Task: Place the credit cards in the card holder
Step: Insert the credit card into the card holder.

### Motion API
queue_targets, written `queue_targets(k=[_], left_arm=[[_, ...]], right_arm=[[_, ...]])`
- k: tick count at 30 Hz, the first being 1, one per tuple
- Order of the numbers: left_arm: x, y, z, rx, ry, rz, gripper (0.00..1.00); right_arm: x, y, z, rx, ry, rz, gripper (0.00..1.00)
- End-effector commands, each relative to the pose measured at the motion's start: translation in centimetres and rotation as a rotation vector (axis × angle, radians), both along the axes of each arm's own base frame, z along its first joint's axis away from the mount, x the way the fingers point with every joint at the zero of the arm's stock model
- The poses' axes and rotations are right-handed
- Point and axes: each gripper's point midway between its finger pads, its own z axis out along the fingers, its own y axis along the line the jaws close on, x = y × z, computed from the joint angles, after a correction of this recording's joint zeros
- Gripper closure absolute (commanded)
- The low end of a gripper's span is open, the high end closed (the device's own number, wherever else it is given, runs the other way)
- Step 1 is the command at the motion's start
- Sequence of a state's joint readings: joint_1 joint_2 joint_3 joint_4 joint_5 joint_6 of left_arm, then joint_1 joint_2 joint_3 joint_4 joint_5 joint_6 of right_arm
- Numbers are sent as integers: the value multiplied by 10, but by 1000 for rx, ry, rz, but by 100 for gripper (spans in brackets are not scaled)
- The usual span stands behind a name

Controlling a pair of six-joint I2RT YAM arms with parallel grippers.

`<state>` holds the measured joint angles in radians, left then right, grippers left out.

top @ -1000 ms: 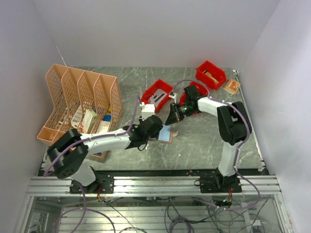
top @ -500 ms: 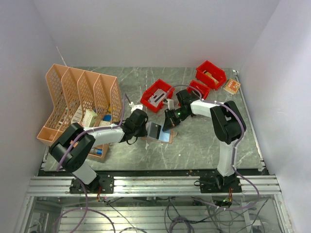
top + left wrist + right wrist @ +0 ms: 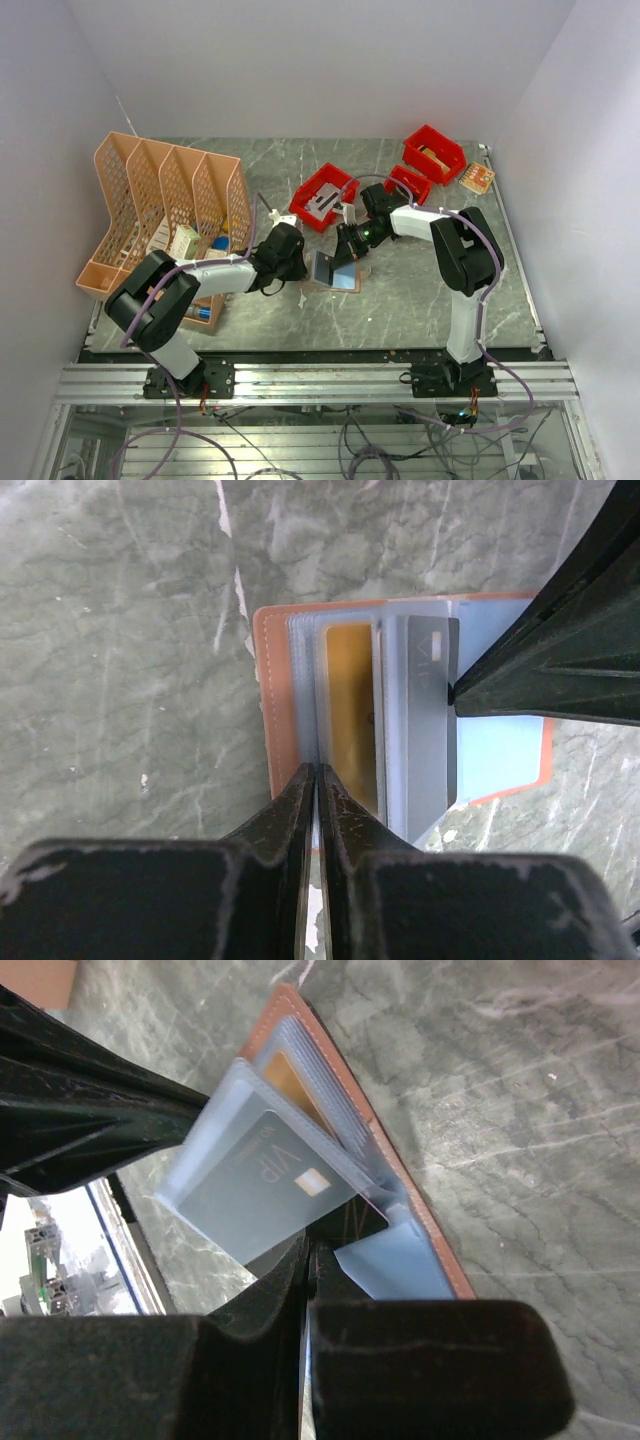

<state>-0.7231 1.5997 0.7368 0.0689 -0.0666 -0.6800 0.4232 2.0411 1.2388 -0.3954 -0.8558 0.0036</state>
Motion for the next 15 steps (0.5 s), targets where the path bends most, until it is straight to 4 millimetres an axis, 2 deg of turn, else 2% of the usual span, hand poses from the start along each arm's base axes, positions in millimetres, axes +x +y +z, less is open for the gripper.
queue_targets(k=[1,7,10,12,13,15], left_arm=[[-17,-14,-10,-34,50,-78,85],[-21,-21,-10,-38,55,-96,85],[-20,-19,-9,-28,53,-84,84],[-19,-14,-6,-15,47,-65,82],[-19,-11,-5,-7,42,-53,81],[-20,-5,2,-3,29,-32,77]], right_arm=[[0,10,1,48,12,10,100],[0,13,11,83,1,23,100],[1,10,23,111,-16,41,100],[6,4,38,119,-74,49,100],[8,0,41,112,-99,42,99],[10,-7,45,102,-127,17,89]])
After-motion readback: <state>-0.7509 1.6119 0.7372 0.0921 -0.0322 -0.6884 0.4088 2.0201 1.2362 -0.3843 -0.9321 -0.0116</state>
